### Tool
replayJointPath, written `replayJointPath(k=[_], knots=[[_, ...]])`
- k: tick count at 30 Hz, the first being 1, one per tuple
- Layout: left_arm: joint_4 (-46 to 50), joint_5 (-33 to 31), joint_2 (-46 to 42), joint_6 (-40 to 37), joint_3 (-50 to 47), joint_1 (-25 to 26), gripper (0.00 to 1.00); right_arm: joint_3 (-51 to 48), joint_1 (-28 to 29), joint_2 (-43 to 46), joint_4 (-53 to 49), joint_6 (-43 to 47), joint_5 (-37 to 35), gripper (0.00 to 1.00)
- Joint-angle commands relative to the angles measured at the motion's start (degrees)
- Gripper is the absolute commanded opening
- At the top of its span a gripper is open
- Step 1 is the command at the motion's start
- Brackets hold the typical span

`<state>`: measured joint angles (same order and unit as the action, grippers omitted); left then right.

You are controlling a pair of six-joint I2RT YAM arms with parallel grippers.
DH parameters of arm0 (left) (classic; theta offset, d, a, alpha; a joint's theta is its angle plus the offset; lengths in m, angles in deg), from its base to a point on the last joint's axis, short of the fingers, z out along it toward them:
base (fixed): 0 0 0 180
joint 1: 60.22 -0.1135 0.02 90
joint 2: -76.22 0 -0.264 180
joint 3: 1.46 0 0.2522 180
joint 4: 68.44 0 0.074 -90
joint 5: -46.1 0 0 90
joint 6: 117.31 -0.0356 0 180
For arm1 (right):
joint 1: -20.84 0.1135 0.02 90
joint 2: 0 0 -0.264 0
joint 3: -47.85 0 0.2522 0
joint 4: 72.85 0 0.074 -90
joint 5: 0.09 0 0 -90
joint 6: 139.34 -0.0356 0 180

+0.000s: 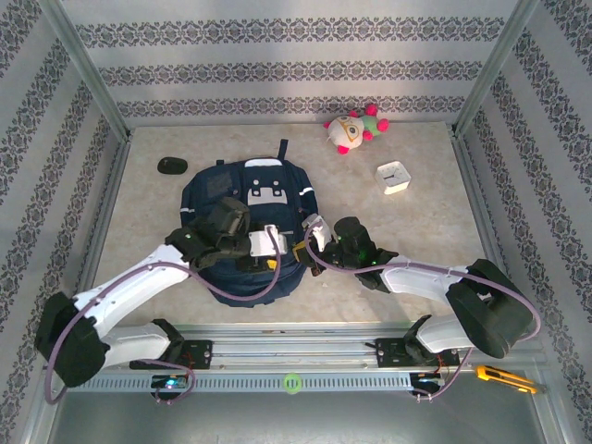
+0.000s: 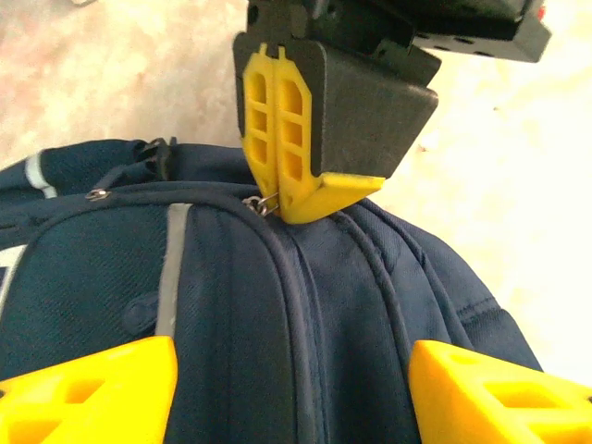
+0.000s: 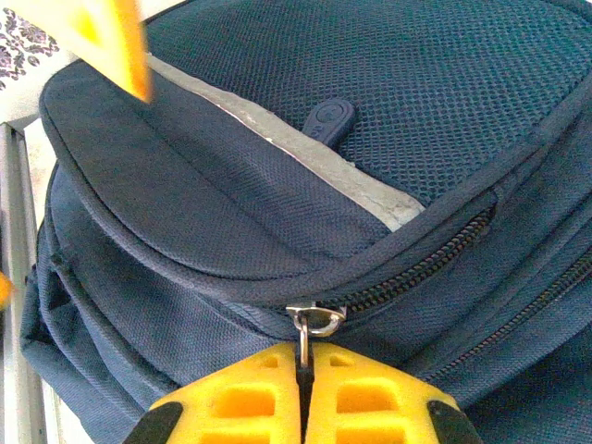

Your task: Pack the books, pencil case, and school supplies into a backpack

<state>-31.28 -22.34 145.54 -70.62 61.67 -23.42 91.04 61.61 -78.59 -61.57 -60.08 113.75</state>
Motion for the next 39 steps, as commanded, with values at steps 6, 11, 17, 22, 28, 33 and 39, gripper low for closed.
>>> replayJointPath(k=[6, 11, 17, 22, 28, 33, 39], knots=[[-14.7, -8.4, 5.8, 3.0, -1.7, 1.0, 0.68, 1.6, 0.8, 0.4, 1.7, 0.6, 0.9, 0.00], [-13.9, -7.4, 6.8, 2.1, -2.0, 0.9, 0.28, 1.4, -0.1, 0.9, 1.8, -0.3, 0.9, 0.00], [-7.1, 0.8, 2.2, -1.5, -4.3, -0.8, 0.00, 0.7, -3.1, 0.2, 2.4, -2.0, 0.8, 0.00], [-3.4, 6.9, -3.8, -6.1, -7.6, -1.4, 0.00, 1.6, -7.4, -2.9, 5.1, -6.3, -1.9, 0.00], [-2.8, 9.3, -8.1, -7.6, -10.1, -1.6, 0.00, 5.7, -8.4, -9.5, 10.8, -10.1, -6.8, 0.00], [-3.5, 8.2, -8.2, -7.0, -10.4, -1.9, 0.00, 7.7, -8.1, -11.8, 12.8, -10.6, -6.3, 0.00], [-9.5, 2.6, -10.6, 6.3, -10.5, -2.3, 0.54, 4.5, -8.1, -6.3, 9.7, -9.9, -5.2, 0.12]])
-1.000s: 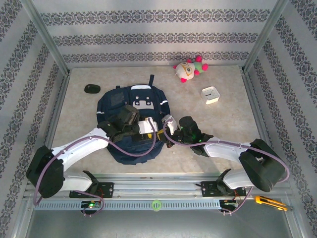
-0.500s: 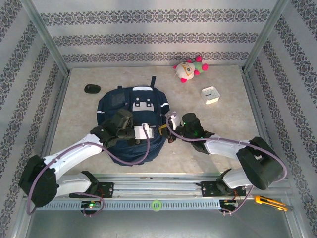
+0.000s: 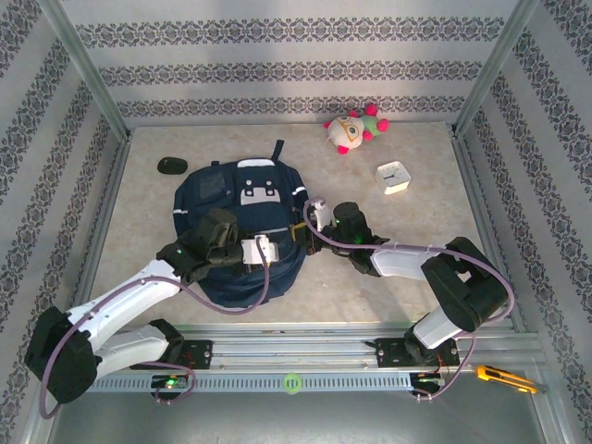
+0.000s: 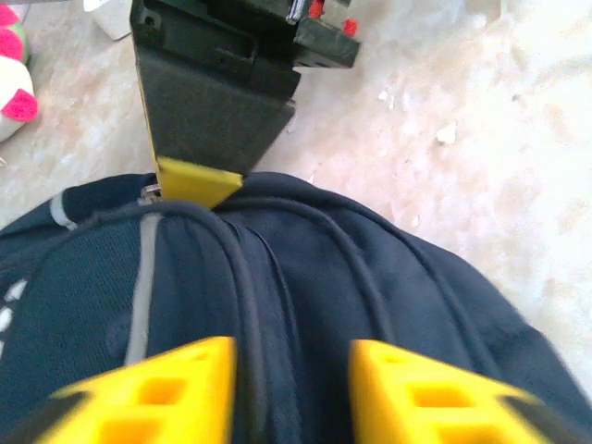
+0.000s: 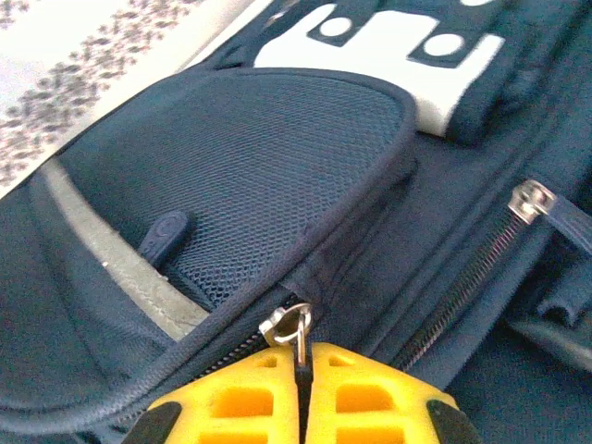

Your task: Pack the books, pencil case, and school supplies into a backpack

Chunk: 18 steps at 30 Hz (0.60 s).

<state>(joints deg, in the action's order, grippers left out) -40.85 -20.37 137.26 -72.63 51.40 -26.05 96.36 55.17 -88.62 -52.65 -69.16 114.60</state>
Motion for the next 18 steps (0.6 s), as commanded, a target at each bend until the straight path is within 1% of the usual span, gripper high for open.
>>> replayJointPath(k=[1, 2, 3, 4, 6, 7, 9, 10, 12, 13, 15, 18], knots=[[-0.4, -0.7, -3.2, 11.7, 0.2, 0.4, 0.62, -1.1, -1.7, 5.8, -1.1, -1.4, -5.9, 0.19], [-0.9, -3.0, -4.1, 16.1, 0.7, 0.4, 0.70, -0.9, -1.7, 8.3, -4.1, -2.1, -5.8, 0.29], [-1.6, -6.5, -5.3, 21.5, 1.2, 0.4, 0.73, -0.1, -1.6, 10.9, -8.3, -3.0, -6.4, 0.45], [-1.5, -9.7, -6.1, 26.7, 2.0, 0.4, 0.76, 1.1, -1.3, 12.9, -12.6, -3.8, -7.4, 0.52], [1.2, -18.2, -7.6, 37.7, 4.7, 0.2, 0.80, 4.9, -0.3, 16.9, -21.7, -3.9, -9.6, 0.57], [3.1, -22.1, -7.9, 41.1, 6.0, 0.0, 0.80, 6.6, 0.7, 18.0, -25.2, -3.6, -11.2, 0.59], [9.2, -32.8, -7.7, 51.0, 9.6, -0.8, 0.87, 11.1, 2.5, 18.8, -32.2, -3.0, -14.9, 0.65], [12.2, -35.1, -7.4, 54.3, 11.3, -1.9, 0.87, 13.2, 2.9, 18.5, -34.7, -2.7, -16.0, 0.68], [19.7, -36.4, -6.8, 60.6, 15.0, -6.4, 0.89, 18.2, 3.5, 16.6, -40.4, -2.3, -17.4, 0.71], [22.2, -35.9, -6.6, 63.2, 16.2, -8.9, 0.90, 20.2, 3.7, 15.4, -42.4, -2.0, -18.0, 0.72], [25.3, -30.8, -6.4, 68.1, 17.5, -15.6, 0.90, 23.7, 4.0, 12.3, -44.8, -1.5, -19.1, 0.73], [24.4, -24.7, -6.6, 72.7, 15.6, -22.3, 0.90, 27.7, 4.2, 6.9, -45.3, -1.8, -16.8, 0.74]])
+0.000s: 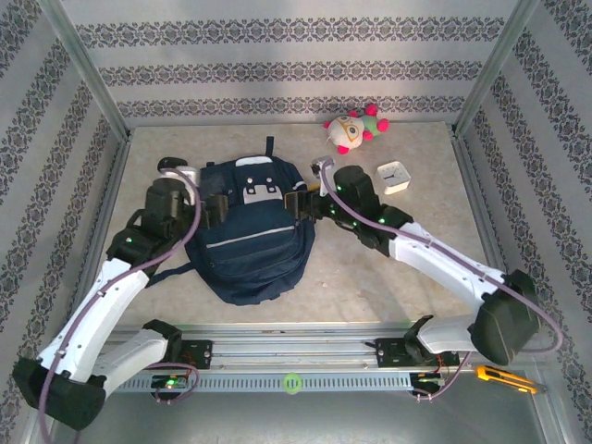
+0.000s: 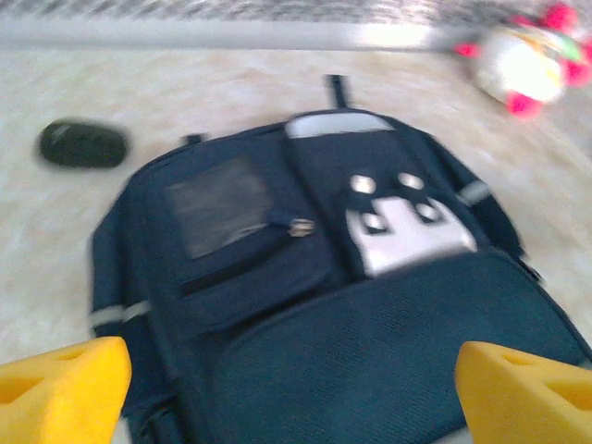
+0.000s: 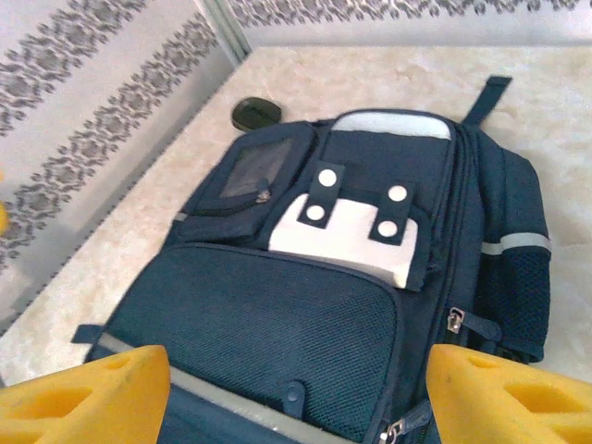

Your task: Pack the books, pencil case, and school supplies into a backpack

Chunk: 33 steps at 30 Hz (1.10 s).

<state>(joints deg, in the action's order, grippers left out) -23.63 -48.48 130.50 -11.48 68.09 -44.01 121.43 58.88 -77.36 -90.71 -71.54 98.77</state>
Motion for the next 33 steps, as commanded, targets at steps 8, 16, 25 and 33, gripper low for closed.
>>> replayJointPath(k=[8, 16, 25, 33], knots=[[-2.4, 18.8, 2.2, 20.8, -10.4, -8.0, 0.90, 5.5, 4.0, -13.5, -7.2, 0.1, 2.9, 0.74], [-2.1, 17.4, 3.1, 24.6, -18.6, -7.9, 0.88, -1.0, 4.2, -17.6, -6.4, -1.1, 0.2, 0.72], [-7.6, 16.3, 10.6, 26.8, -25.8, -7.9, 0.82, -9.5, 4.9, -22.8, 1.9, -4.5, -3.6, 0.67], [0.0, 15.2, 7.1, 21.7, -15.3, -7.9, 0.86, -5.6, 3.6, -11.3, -4.1, -0.9, -4.3, 0.74]])
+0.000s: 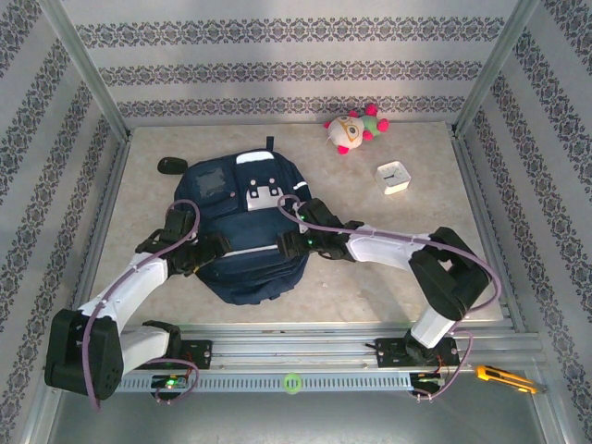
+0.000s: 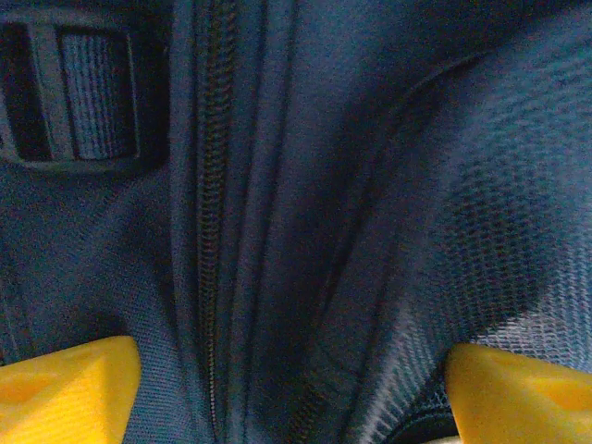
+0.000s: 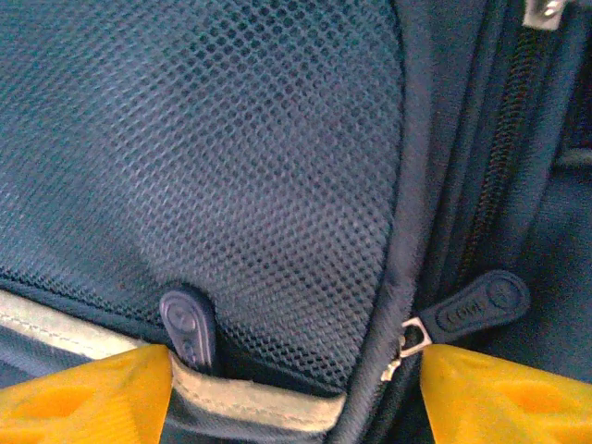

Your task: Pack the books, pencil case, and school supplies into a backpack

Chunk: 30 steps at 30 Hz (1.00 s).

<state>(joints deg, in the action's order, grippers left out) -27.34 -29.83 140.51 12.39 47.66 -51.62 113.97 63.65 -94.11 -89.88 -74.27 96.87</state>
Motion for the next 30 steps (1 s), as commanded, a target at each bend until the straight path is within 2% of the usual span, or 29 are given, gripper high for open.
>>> replayJointPath(k=[1, 4, 6, 10, 14, 17, 19, 22, 24, 30], knots=[[5.6, -4.6, -4.3, -1.9, 7.3, -0.6, 0.87, 2.4, -1.9, 7.9, -5.2, 3.1, -2.1, 0.75], [7.8, -4.4, -5.3, -1.0, 11.9, -3.4, 0.88, 4.2, -5.8, 13.0, -3.9, 4.1, -0.1, 0.77], [6.6, -3.1, -4.3, -1.9, 12.9, -5.8, 0.89, 5.9, -9.1, 13.1, -2.9, 3.6, 2.5, 0.77], [0.9, 0.6, -0.2, -1.6, 13.1, -9.9, 0.88, 12.1, -12.3, 7.4, -4.1, 3.2, 6.4, 0.76], [-7.2, 0.8, 3.6, -0.3, 11.9, -11.6, 0.85, 16.0, -12.7, -0.7, -2.5, 1.4, 11.2, 0.73], [-12.4, 1.4, 6.9, -0.1, 10.8, -11.6, 0.81, 17.1, -12.7, -7.3, 0.4, -0.8, 11.6, 0.70], [-13.9, 1.3, 9.2, 0.0, 9.8, -11.6, 0.77, 16.8, -12.7, -11.9, 3.8, -2.3, 13.2, 0.64], [-20.0, 2.5, 11.4, 0.7, 5.6, -11.6, 0.65, 16.3, -12.1, -16.4, 7.6, -3.1, 15.4, 0.55], [-23.8, 3.2, 13.4, 0.7, 3.6, -10.9, 0.59, 15.5, -11.8, -18.2, 8.9, -3.8, 14.7, 0.51], [-26.6, 5.7, 24.2, 0.4, 3.5, -8.9, 0.47, 10.1, -11.8, -18.0, 11.0, -5.0, 8.3, 0.48]])
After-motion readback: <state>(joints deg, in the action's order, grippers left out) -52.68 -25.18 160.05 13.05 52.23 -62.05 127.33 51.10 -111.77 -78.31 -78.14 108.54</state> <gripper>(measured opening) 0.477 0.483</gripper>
